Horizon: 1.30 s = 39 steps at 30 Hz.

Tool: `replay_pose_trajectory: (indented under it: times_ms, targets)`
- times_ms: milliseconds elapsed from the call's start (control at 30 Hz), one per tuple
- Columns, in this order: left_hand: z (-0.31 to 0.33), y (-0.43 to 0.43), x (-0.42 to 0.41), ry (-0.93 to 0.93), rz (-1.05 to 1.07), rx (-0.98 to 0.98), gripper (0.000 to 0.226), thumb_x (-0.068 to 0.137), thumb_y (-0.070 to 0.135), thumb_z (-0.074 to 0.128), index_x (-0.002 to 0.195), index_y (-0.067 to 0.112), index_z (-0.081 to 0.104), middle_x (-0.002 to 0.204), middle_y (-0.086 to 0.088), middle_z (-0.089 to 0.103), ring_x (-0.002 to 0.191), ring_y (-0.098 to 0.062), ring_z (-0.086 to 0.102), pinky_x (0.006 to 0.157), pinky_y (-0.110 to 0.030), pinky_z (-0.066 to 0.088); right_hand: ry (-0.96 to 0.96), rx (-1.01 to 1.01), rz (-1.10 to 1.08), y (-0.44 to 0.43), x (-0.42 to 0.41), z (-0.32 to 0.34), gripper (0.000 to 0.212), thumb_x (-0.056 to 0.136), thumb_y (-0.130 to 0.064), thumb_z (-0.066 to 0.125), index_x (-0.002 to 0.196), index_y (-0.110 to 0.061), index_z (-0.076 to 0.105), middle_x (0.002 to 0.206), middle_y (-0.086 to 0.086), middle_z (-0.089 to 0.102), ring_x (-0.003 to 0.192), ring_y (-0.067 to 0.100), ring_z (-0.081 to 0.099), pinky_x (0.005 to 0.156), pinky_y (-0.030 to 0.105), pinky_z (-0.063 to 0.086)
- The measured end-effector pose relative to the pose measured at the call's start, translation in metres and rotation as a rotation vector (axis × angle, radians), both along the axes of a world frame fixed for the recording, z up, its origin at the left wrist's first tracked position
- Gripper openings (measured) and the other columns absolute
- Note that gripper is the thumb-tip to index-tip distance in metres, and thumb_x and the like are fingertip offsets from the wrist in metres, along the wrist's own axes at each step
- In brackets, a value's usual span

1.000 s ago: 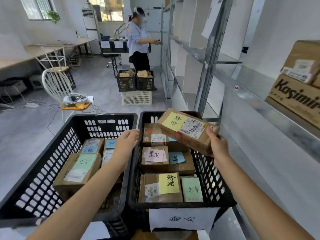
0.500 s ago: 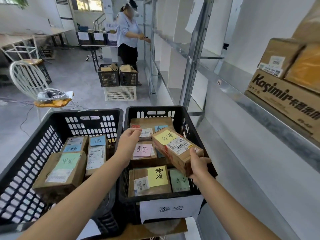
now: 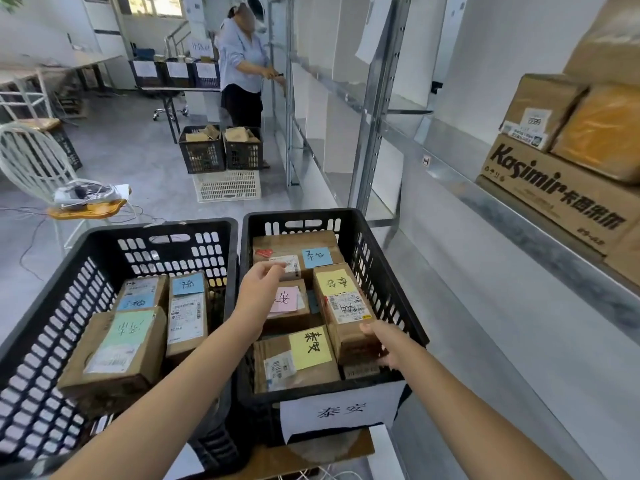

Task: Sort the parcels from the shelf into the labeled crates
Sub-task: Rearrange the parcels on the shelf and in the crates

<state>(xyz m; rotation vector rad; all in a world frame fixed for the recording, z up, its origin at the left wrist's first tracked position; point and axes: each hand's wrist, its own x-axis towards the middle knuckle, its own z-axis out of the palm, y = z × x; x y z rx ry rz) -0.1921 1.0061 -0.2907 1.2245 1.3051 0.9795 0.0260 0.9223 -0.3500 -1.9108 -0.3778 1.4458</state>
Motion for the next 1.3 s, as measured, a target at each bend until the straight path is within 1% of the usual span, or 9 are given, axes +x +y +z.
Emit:
replay_pose_trajectory:
  times_ms: [100,267,400,500,633,867,1100,1200,1300]
  targets:
    - [-0.002,0.000,-0.003,-0.003,0.013,-0.001,0.024,0.099,0.025,0.051,0.118,0.020,0.064,0.116,0.002,0.064,0.104,-0.013,0.062,0.096,-0.036,0.052,-0.109,0.032,0.127,0.005,0.008,0.005,0.045,0.093,-0.018,0.067,0.132,-0.008,0.047,0.100,0.007,0.060,0.098,0.024,0.057,0.091,0.043,0.049]
    - [-0.007,-0.003,0.004,0.060,0.005,0.007,0.024,0.098,0.023,0.051,0.117,0.019,0.065,0.119,0.003,0.062,0.114,-0.015,0.056,0.104,-0.039,0.045,-0.299,0.107,0.386,0.015,0.010,0.008,0.045,0.094,-0.026,0.065,0.134,-0.019,0.045,0.114,0.000,0.055,0.102,0.018,0.055,0.087,0.038,0.048]
    - [-0.005,-0.003,0.014,0.110,-0.017,0.024,0.024,0.098,0.025,0.050,0.118,0.019,0.063,0.120,0.005,0.060,0.114,-0.015,0.054,0.102,-0.038,0.044,-0.334,0.131,0.470,0.017,0.018,0.004,0.049,0.091,-0.035,0.067,0.134,-0.025,0.047,0.128,-0.002,0.060,0.111,0.017,0.058,0.099,0.039,0.048]
    - [-0.003,-0.002,0.024,0.139,-0.038,0.037,0.023,0.098,0.025,0.049,0.117,0.020,0.062,0.116,0.005,0.061,0.104,-0.011,0.056,0.086,-0.031,0.046,-0.423,0.131,0.513,0.020,0.025,0.007,0.058,0.093,-0.037,0.062,0.145,-0.021,0.042,0.137,0.003,0.059,0.116,0.019,0.059,0.102,0.038,0.046]
    - [-0.003,-0.001,0.037,0.204,-0.074,0.054,0.022,0.099,0.023,0.048,0.116,0.018,0.061,0.110,0.005,0.061,0.093,-0.004,0.053,0.069,-0.023,0.040,-0.513,0.168,0.559,0.031,0.025,0.015,0.055,0.100,-0.033,0.048,0.151,-0.020,0.033,0.140,0.009,0.051,0.103,0.018,0.055,0.082,0.034,0.045]
    - [-0.003,0.001,0.039,0.258,-0.096,0.050,0.026,0.100,0.024,0.048,0.121,0.016,0.060,0.100,0.015,0.056,0.090,0.001,0.050,0.067,-0.020,0.037,-0.472,0.133,0.600,0.032,0.029,0.015,0.056,0.103,-0.028,0.043,0.154,-0.013,0.029,0.153,0.008,0.042,0.135,0.024,0.044,0.104,0.035,0.037]
    - [0.002,0.003,0.029,0.298,-0.211,0.127,0.032,0.102,0.021,0.045,0.129,0.016,0.060,0.095,0.011,0.061,0.069,-0.002,0.048,0.059,-0.018,0.039,-0.643,0.213,0.507,0.035,0.023,0.024,0.058,0.103,-0.037,0.041,0.152,-0.008,0.032,0.151,0.011,0.039,0.110,0.020,0.054,0.086,0.031,0.043]
    - [0.007,0.008,0.019,0.347,-0.257,0.171,0.032,0.102,0.022,0.044,0.131,0.020,0.059,0.109,0.002,0.065,0.059,-0.009,0.046,0.051,-0.018,0.039,-0.740,0.305,0.497,0.035,0.009,0.043,0.057,0.104,-0.035,0.042,0.153,-0.010,0.031,0.157,0.008,0.029,0.134,0.023,0.044,0.100,0.032,0.038]
    - [0.016,0.016,0.004,0.410,-0.278,0.200,0.035,0.101,0.025,0.046,0.133,0.018,0.058,0.121,-0.002,0.062,0.076,-0.006,0.055,0.059,-0.018,0.042,-0.833,0.373,0.528,0.036,-0.006,0.066,0.056,0.104,-0.033,0.044,0.154,-0.011,0.030,0.159,0.005,0.028,0.141,0.021,0.038,0.106,0.030,0.033]
